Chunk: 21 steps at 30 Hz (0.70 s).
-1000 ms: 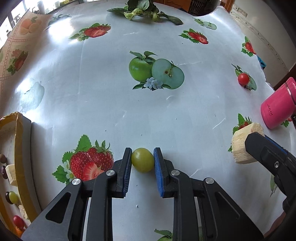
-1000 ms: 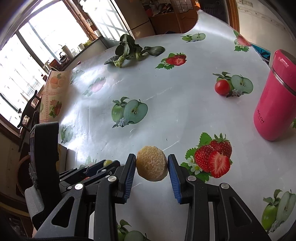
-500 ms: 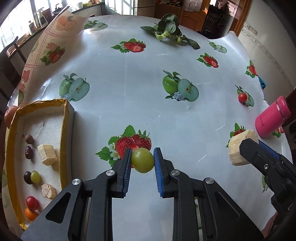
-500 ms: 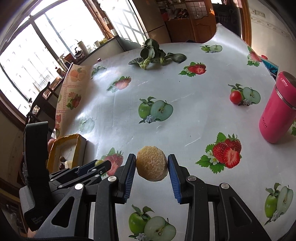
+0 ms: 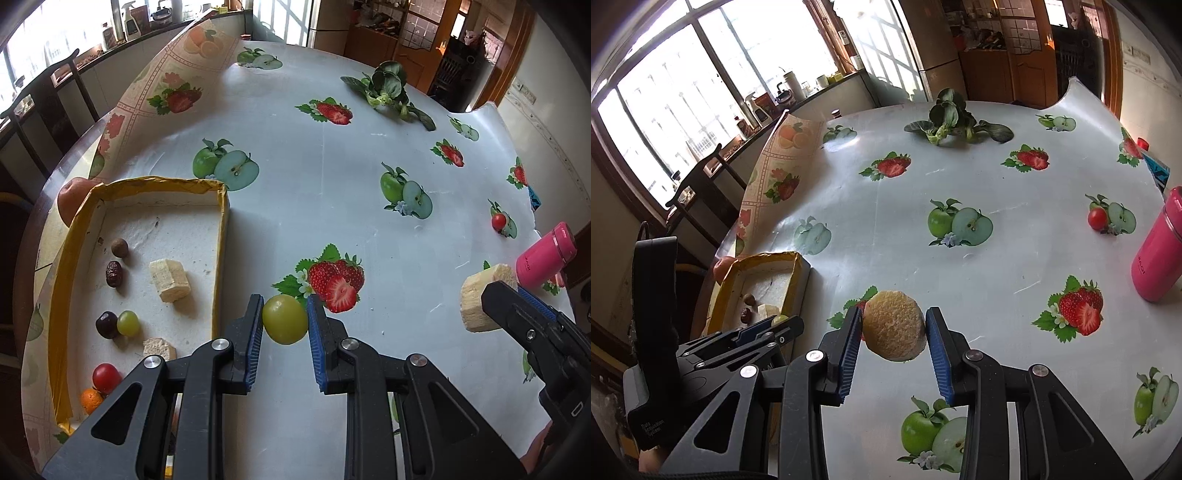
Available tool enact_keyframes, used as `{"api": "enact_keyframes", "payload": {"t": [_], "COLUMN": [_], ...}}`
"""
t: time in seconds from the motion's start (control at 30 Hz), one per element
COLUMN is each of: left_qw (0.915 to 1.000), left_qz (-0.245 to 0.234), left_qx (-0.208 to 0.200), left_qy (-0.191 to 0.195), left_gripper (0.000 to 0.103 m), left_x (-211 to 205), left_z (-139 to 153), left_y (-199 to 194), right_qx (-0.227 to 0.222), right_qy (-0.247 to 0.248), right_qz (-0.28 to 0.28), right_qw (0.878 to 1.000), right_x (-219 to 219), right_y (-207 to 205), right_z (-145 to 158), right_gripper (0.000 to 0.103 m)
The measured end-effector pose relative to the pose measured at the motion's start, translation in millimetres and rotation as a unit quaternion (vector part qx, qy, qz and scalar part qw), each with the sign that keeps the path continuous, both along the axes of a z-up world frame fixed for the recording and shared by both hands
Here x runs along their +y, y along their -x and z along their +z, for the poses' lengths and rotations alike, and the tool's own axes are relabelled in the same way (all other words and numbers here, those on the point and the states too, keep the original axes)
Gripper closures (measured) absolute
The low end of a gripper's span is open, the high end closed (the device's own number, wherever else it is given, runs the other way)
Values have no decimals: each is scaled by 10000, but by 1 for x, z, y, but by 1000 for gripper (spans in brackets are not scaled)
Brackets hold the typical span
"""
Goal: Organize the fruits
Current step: 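Carry the grape with the left gripper while the right gripper carries the round slice over the tray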
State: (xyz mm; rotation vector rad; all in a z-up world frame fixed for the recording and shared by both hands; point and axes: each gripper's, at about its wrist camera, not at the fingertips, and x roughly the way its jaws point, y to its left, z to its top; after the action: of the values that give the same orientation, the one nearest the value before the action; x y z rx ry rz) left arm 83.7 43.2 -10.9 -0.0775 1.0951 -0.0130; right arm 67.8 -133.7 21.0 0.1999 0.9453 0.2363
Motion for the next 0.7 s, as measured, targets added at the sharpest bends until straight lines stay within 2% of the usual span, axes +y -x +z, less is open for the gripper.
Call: {"api": "enact_keyframes", "payload": {"t": [0.7], "left_qw": [9980], "left_qz": [634], "left_qx": [-35], "left_qy": [-10], "left_gripper": [82], "left_x": [88], "left_z": [1], "left_y": [4], "right_qx": [-6], "right_qy": [56], "right_qz": [685], "right_qw": [9976], "right_x": [86], "right_y": [-6], "right_z": [0], "right_gripper": [67]}}
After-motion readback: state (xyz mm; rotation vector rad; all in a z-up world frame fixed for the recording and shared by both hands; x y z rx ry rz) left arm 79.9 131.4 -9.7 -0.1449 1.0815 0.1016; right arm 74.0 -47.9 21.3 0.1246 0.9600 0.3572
